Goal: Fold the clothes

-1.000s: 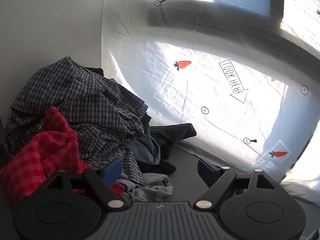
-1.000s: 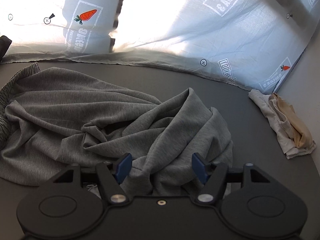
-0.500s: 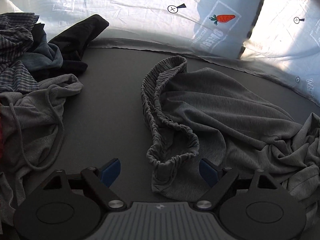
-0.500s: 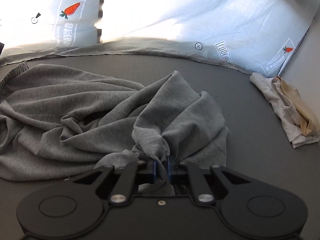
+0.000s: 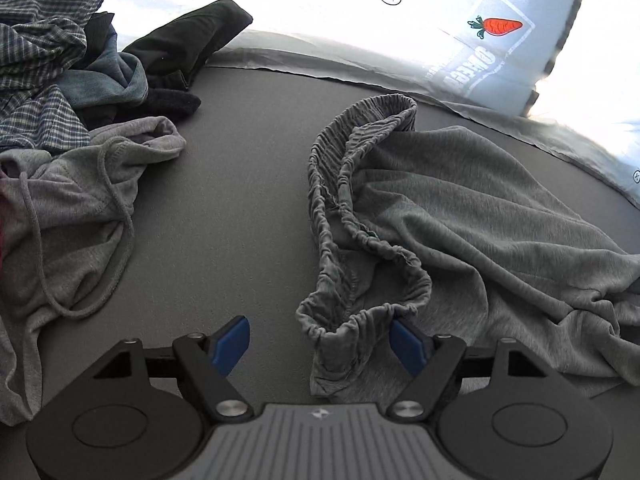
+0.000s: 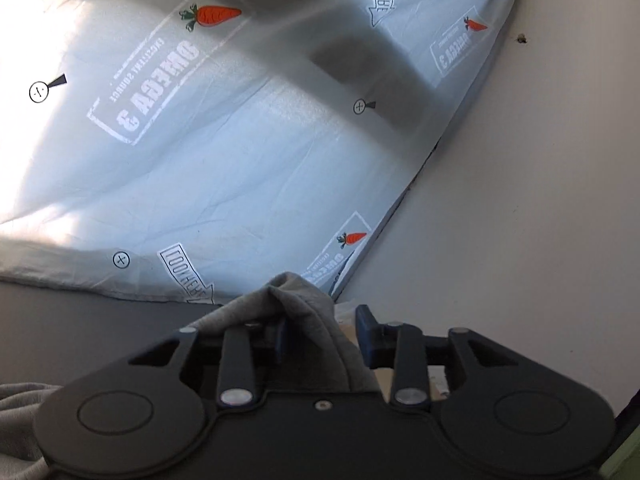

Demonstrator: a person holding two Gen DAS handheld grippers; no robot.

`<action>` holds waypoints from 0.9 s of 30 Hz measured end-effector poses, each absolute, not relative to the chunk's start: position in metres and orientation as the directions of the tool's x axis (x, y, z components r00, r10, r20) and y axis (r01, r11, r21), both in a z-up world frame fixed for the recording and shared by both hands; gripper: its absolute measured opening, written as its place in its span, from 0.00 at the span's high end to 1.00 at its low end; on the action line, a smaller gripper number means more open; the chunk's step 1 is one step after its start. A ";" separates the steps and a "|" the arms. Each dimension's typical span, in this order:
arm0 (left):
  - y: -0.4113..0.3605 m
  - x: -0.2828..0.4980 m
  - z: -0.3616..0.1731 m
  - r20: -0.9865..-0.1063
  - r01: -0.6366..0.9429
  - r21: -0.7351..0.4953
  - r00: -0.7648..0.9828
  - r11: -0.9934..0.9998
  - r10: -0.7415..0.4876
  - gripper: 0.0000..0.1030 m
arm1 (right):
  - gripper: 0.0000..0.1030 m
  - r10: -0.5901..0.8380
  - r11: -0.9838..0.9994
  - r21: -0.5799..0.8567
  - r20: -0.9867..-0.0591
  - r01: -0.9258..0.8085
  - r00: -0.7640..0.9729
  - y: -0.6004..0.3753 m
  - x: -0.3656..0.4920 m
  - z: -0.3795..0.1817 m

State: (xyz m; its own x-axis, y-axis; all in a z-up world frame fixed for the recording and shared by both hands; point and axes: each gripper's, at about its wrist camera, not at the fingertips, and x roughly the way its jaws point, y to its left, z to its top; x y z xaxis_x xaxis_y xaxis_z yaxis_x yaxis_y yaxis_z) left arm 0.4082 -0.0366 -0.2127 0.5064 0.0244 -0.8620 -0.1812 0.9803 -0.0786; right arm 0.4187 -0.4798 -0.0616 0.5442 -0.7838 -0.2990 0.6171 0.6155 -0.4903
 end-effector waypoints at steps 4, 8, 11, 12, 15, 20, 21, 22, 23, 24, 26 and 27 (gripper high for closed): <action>-0.037 0.409 -0.217 -0.873 -0.205 -0.101 0.488 0.974 0.012 0.47 | 0.52 -0.672 0.733 -0.339 -0.496 0.589 0.550 -0.485 0.404 -0.104; -0.042 0.410 -0.218 -0.880 -0.212 -0.130 0.475 0.969 -0.014 0.67 | 0.53 -0.516 0.790 -0.150 -0.685 0.594 0.514 -0.482 0.388 -0.152; -0.048 0.412 -0.216 -0.883 -0.210 -0.113 0.469 0.971 -0.002 0.73 | 0.56 -0.368 0.796 0.024 -0.773 0.605 0.516 -0.480 0.379 -0.183; -0.049 0.413 -0.215 -0.884 -0.206 -0.107 0.467 0.973 0.001 0.76 | 0.56 -0.332 0.787 0.071 -0.789 0.613 0.517 -0.481 0.378 -0.192; -0.051 0.413 -0.210 -0.881 -0.192 -0.105 0.473 0.976 -0.002 0.81 | 0.57 -0.278 0.756 0.151 -0.808 0.637 0.520 -0.477 0.376 -0.213; -0.048 0.411 -0.204 -0.877 -0.198 -0.105 0.481 0.975 0.003 0.82 | 0.56 -0.204 0.675 0.314 -0.790 0.668 0.578 -0.486 0.371 -0.226; -0.047 0.411 -0.204 -0.877 -0.204 -0.107 0.480 0.973 0.005 0.82 | 0.55 -0.215 0.675 0.317 -0.780 0.667 0.588 -0.486 0.372 -0.227; -0.046 0.411 -0.204 -0.877 -0.210 -0.110 0.481 0.972 0.005 0.82 | 0.54 -0.223 0.679 0.308 -0.778 0.667 0.587 -0.484 0.375 -0.227; -0.045 0.410 -0.202 -0.875 -0.214 -0.114 0.485 0.970 0.005 0.83 | 0.55 -0.221 0.695 0.300 -0.775 0.653 0.592 -0.482 0.379 -0.227; -0.044 0.410 -0.201 -0.871 -0.219 -0.116 0.491 0.969 0.007 0.85 | 0.59 -0.218 0.711 0.293 -0.772 0.639 0.597 -0.480 0.382 -0.227; -0.041 0.408 -0.196 -0.864 -0.238 -0.115 0.503 0.964 0.021 0.88 | 0.95 -0.213 0.733 0.281 -0.770 0.619 0.601 -0.477 0.389 -0.228; -0.038 0.407 -0.192 -0.858 -0.254 -0.116 0.513 0.960 0.032 0.89 | 0.96 -0.218 0.738 0.274 -0.768 0.617 0.602 -0.475 0.391 -0.225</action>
State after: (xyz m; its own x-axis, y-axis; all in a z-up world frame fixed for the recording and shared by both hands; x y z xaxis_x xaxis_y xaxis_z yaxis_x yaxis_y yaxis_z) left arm 0.4070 -0.0384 -0.1924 0.5127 0.0324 -0.8580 -0.2544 0.9601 -0.1158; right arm 0.3907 -0.4750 -0.2251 0.6021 -0.2179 -0.7681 0.6170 0.7376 0.2744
